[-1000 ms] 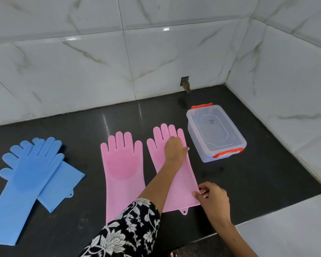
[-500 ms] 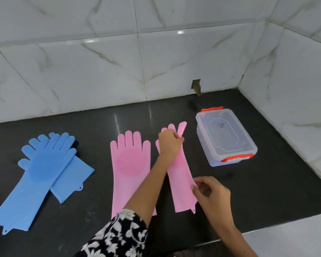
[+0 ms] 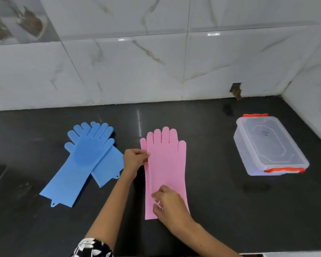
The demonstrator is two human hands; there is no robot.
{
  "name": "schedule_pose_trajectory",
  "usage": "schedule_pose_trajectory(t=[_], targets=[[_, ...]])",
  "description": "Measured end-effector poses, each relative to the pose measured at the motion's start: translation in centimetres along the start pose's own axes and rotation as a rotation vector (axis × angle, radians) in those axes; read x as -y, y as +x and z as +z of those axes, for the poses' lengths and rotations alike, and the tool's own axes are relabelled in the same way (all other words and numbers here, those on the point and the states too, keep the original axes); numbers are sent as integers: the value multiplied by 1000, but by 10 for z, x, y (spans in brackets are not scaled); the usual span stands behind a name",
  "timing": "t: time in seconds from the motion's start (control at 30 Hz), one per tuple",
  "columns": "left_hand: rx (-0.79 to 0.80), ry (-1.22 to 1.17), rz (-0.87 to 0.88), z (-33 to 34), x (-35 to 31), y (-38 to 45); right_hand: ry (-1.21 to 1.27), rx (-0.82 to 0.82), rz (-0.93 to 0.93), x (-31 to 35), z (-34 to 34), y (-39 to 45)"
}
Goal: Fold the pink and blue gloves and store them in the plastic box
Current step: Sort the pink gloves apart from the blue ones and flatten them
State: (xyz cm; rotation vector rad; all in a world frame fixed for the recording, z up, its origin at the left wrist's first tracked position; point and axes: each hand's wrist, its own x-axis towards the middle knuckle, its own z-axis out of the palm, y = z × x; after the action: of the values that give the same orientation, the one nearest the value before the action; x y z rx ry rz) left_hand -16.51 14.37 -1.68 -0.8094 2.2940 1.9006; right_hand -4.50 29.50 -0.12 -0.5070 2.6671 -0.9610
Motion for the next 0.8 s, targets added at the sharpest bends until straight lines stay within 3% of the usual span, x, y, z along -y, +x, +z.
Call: schedule_pose_trajectory(t=[0.13, 0.3, 0.47, 0.6, 0.8], targets=[[-30, 75, 83, 2, 7, 3, 64, 32, 103, -11, 5, 10], [-111, 214, 215, 9, 3, 5, 72, -423, 256, -51, -45, 57], [-152, 175, 256, 10, 7, 3, 21, -460, 467, -72, -54, 106], [-163, 133, 299, 9, 9, -2, 189, -535, 492, -70, -55, 120], [-224, 56, 382, 1, 16, -10, 292, -640, 320, -59, -60, 121]])
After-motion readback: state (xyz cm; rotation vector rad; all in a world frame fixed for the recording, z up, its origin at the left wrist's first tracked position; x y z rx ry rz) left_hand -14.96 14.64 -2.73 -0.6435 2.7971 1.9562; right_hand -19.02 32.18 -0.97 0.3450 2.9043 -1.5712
